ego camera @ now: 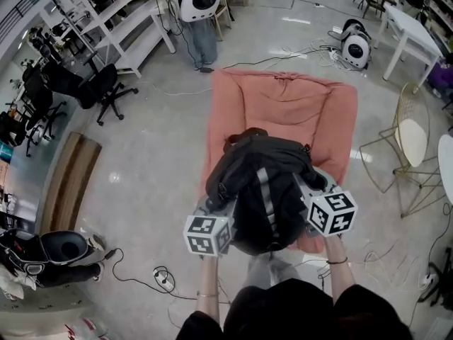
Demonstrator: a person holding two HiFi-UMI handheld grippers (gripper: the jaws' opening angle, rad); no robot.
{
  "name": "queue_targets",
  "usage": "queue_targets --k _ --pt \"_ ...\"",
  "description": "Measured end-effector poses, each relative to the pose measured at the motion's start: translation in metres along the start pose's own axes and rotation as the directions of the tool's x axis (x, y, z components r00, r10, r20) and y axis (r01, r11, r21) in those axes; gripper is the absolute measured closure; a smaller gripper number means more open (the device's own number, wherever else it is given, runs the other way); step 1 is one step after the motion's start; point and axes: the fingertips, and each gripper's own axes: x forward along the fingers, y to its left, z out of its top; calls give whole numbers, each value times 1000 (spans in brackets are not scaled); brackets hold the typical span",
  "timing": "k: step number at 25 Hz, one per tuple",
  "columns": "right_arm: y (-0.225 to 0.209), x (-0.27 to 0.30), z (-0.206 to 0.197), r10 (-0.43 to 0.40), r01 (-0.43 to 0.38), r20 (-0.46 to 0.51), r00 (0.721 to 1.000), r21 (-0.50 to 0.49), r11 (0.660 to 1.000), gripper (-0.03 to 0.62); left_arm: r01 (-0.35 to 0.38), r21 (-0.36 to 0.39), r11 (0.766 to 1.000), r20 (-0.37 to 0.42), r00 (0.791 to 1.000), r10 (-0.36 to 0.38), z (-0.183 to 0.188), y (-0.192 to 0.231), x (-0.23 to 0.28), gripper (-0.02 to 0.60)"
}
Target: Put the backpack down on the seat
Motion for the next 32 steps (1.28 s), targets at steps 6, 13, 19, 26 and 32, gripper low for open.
queue_targets --k 6,13,19,26,32 --pt "-26 49 -18 -36 38 -49 998 26 999 480 38 -23 999 -45 998 -39 -12 29 56 454" --pt "-52 94 -49 -68 73 -106 992 45 996 480 61 -59 996 -93 993 -66 -39 53 105 454" --pt "-72 127 -66 -94 102 -138 986 49 994 480 81 -69 994 -123 988 -90 -52 70 141 455" --pt "-91 154 -71 -115 123 -156 981 44 991 480 97 -74 993 -155 982 -108 -53 83 171 456" --pt "-103 185 -71 -121 129 -163 979 41 991 480 92 -80 993 -175 979 -104 -51 100 195 456"
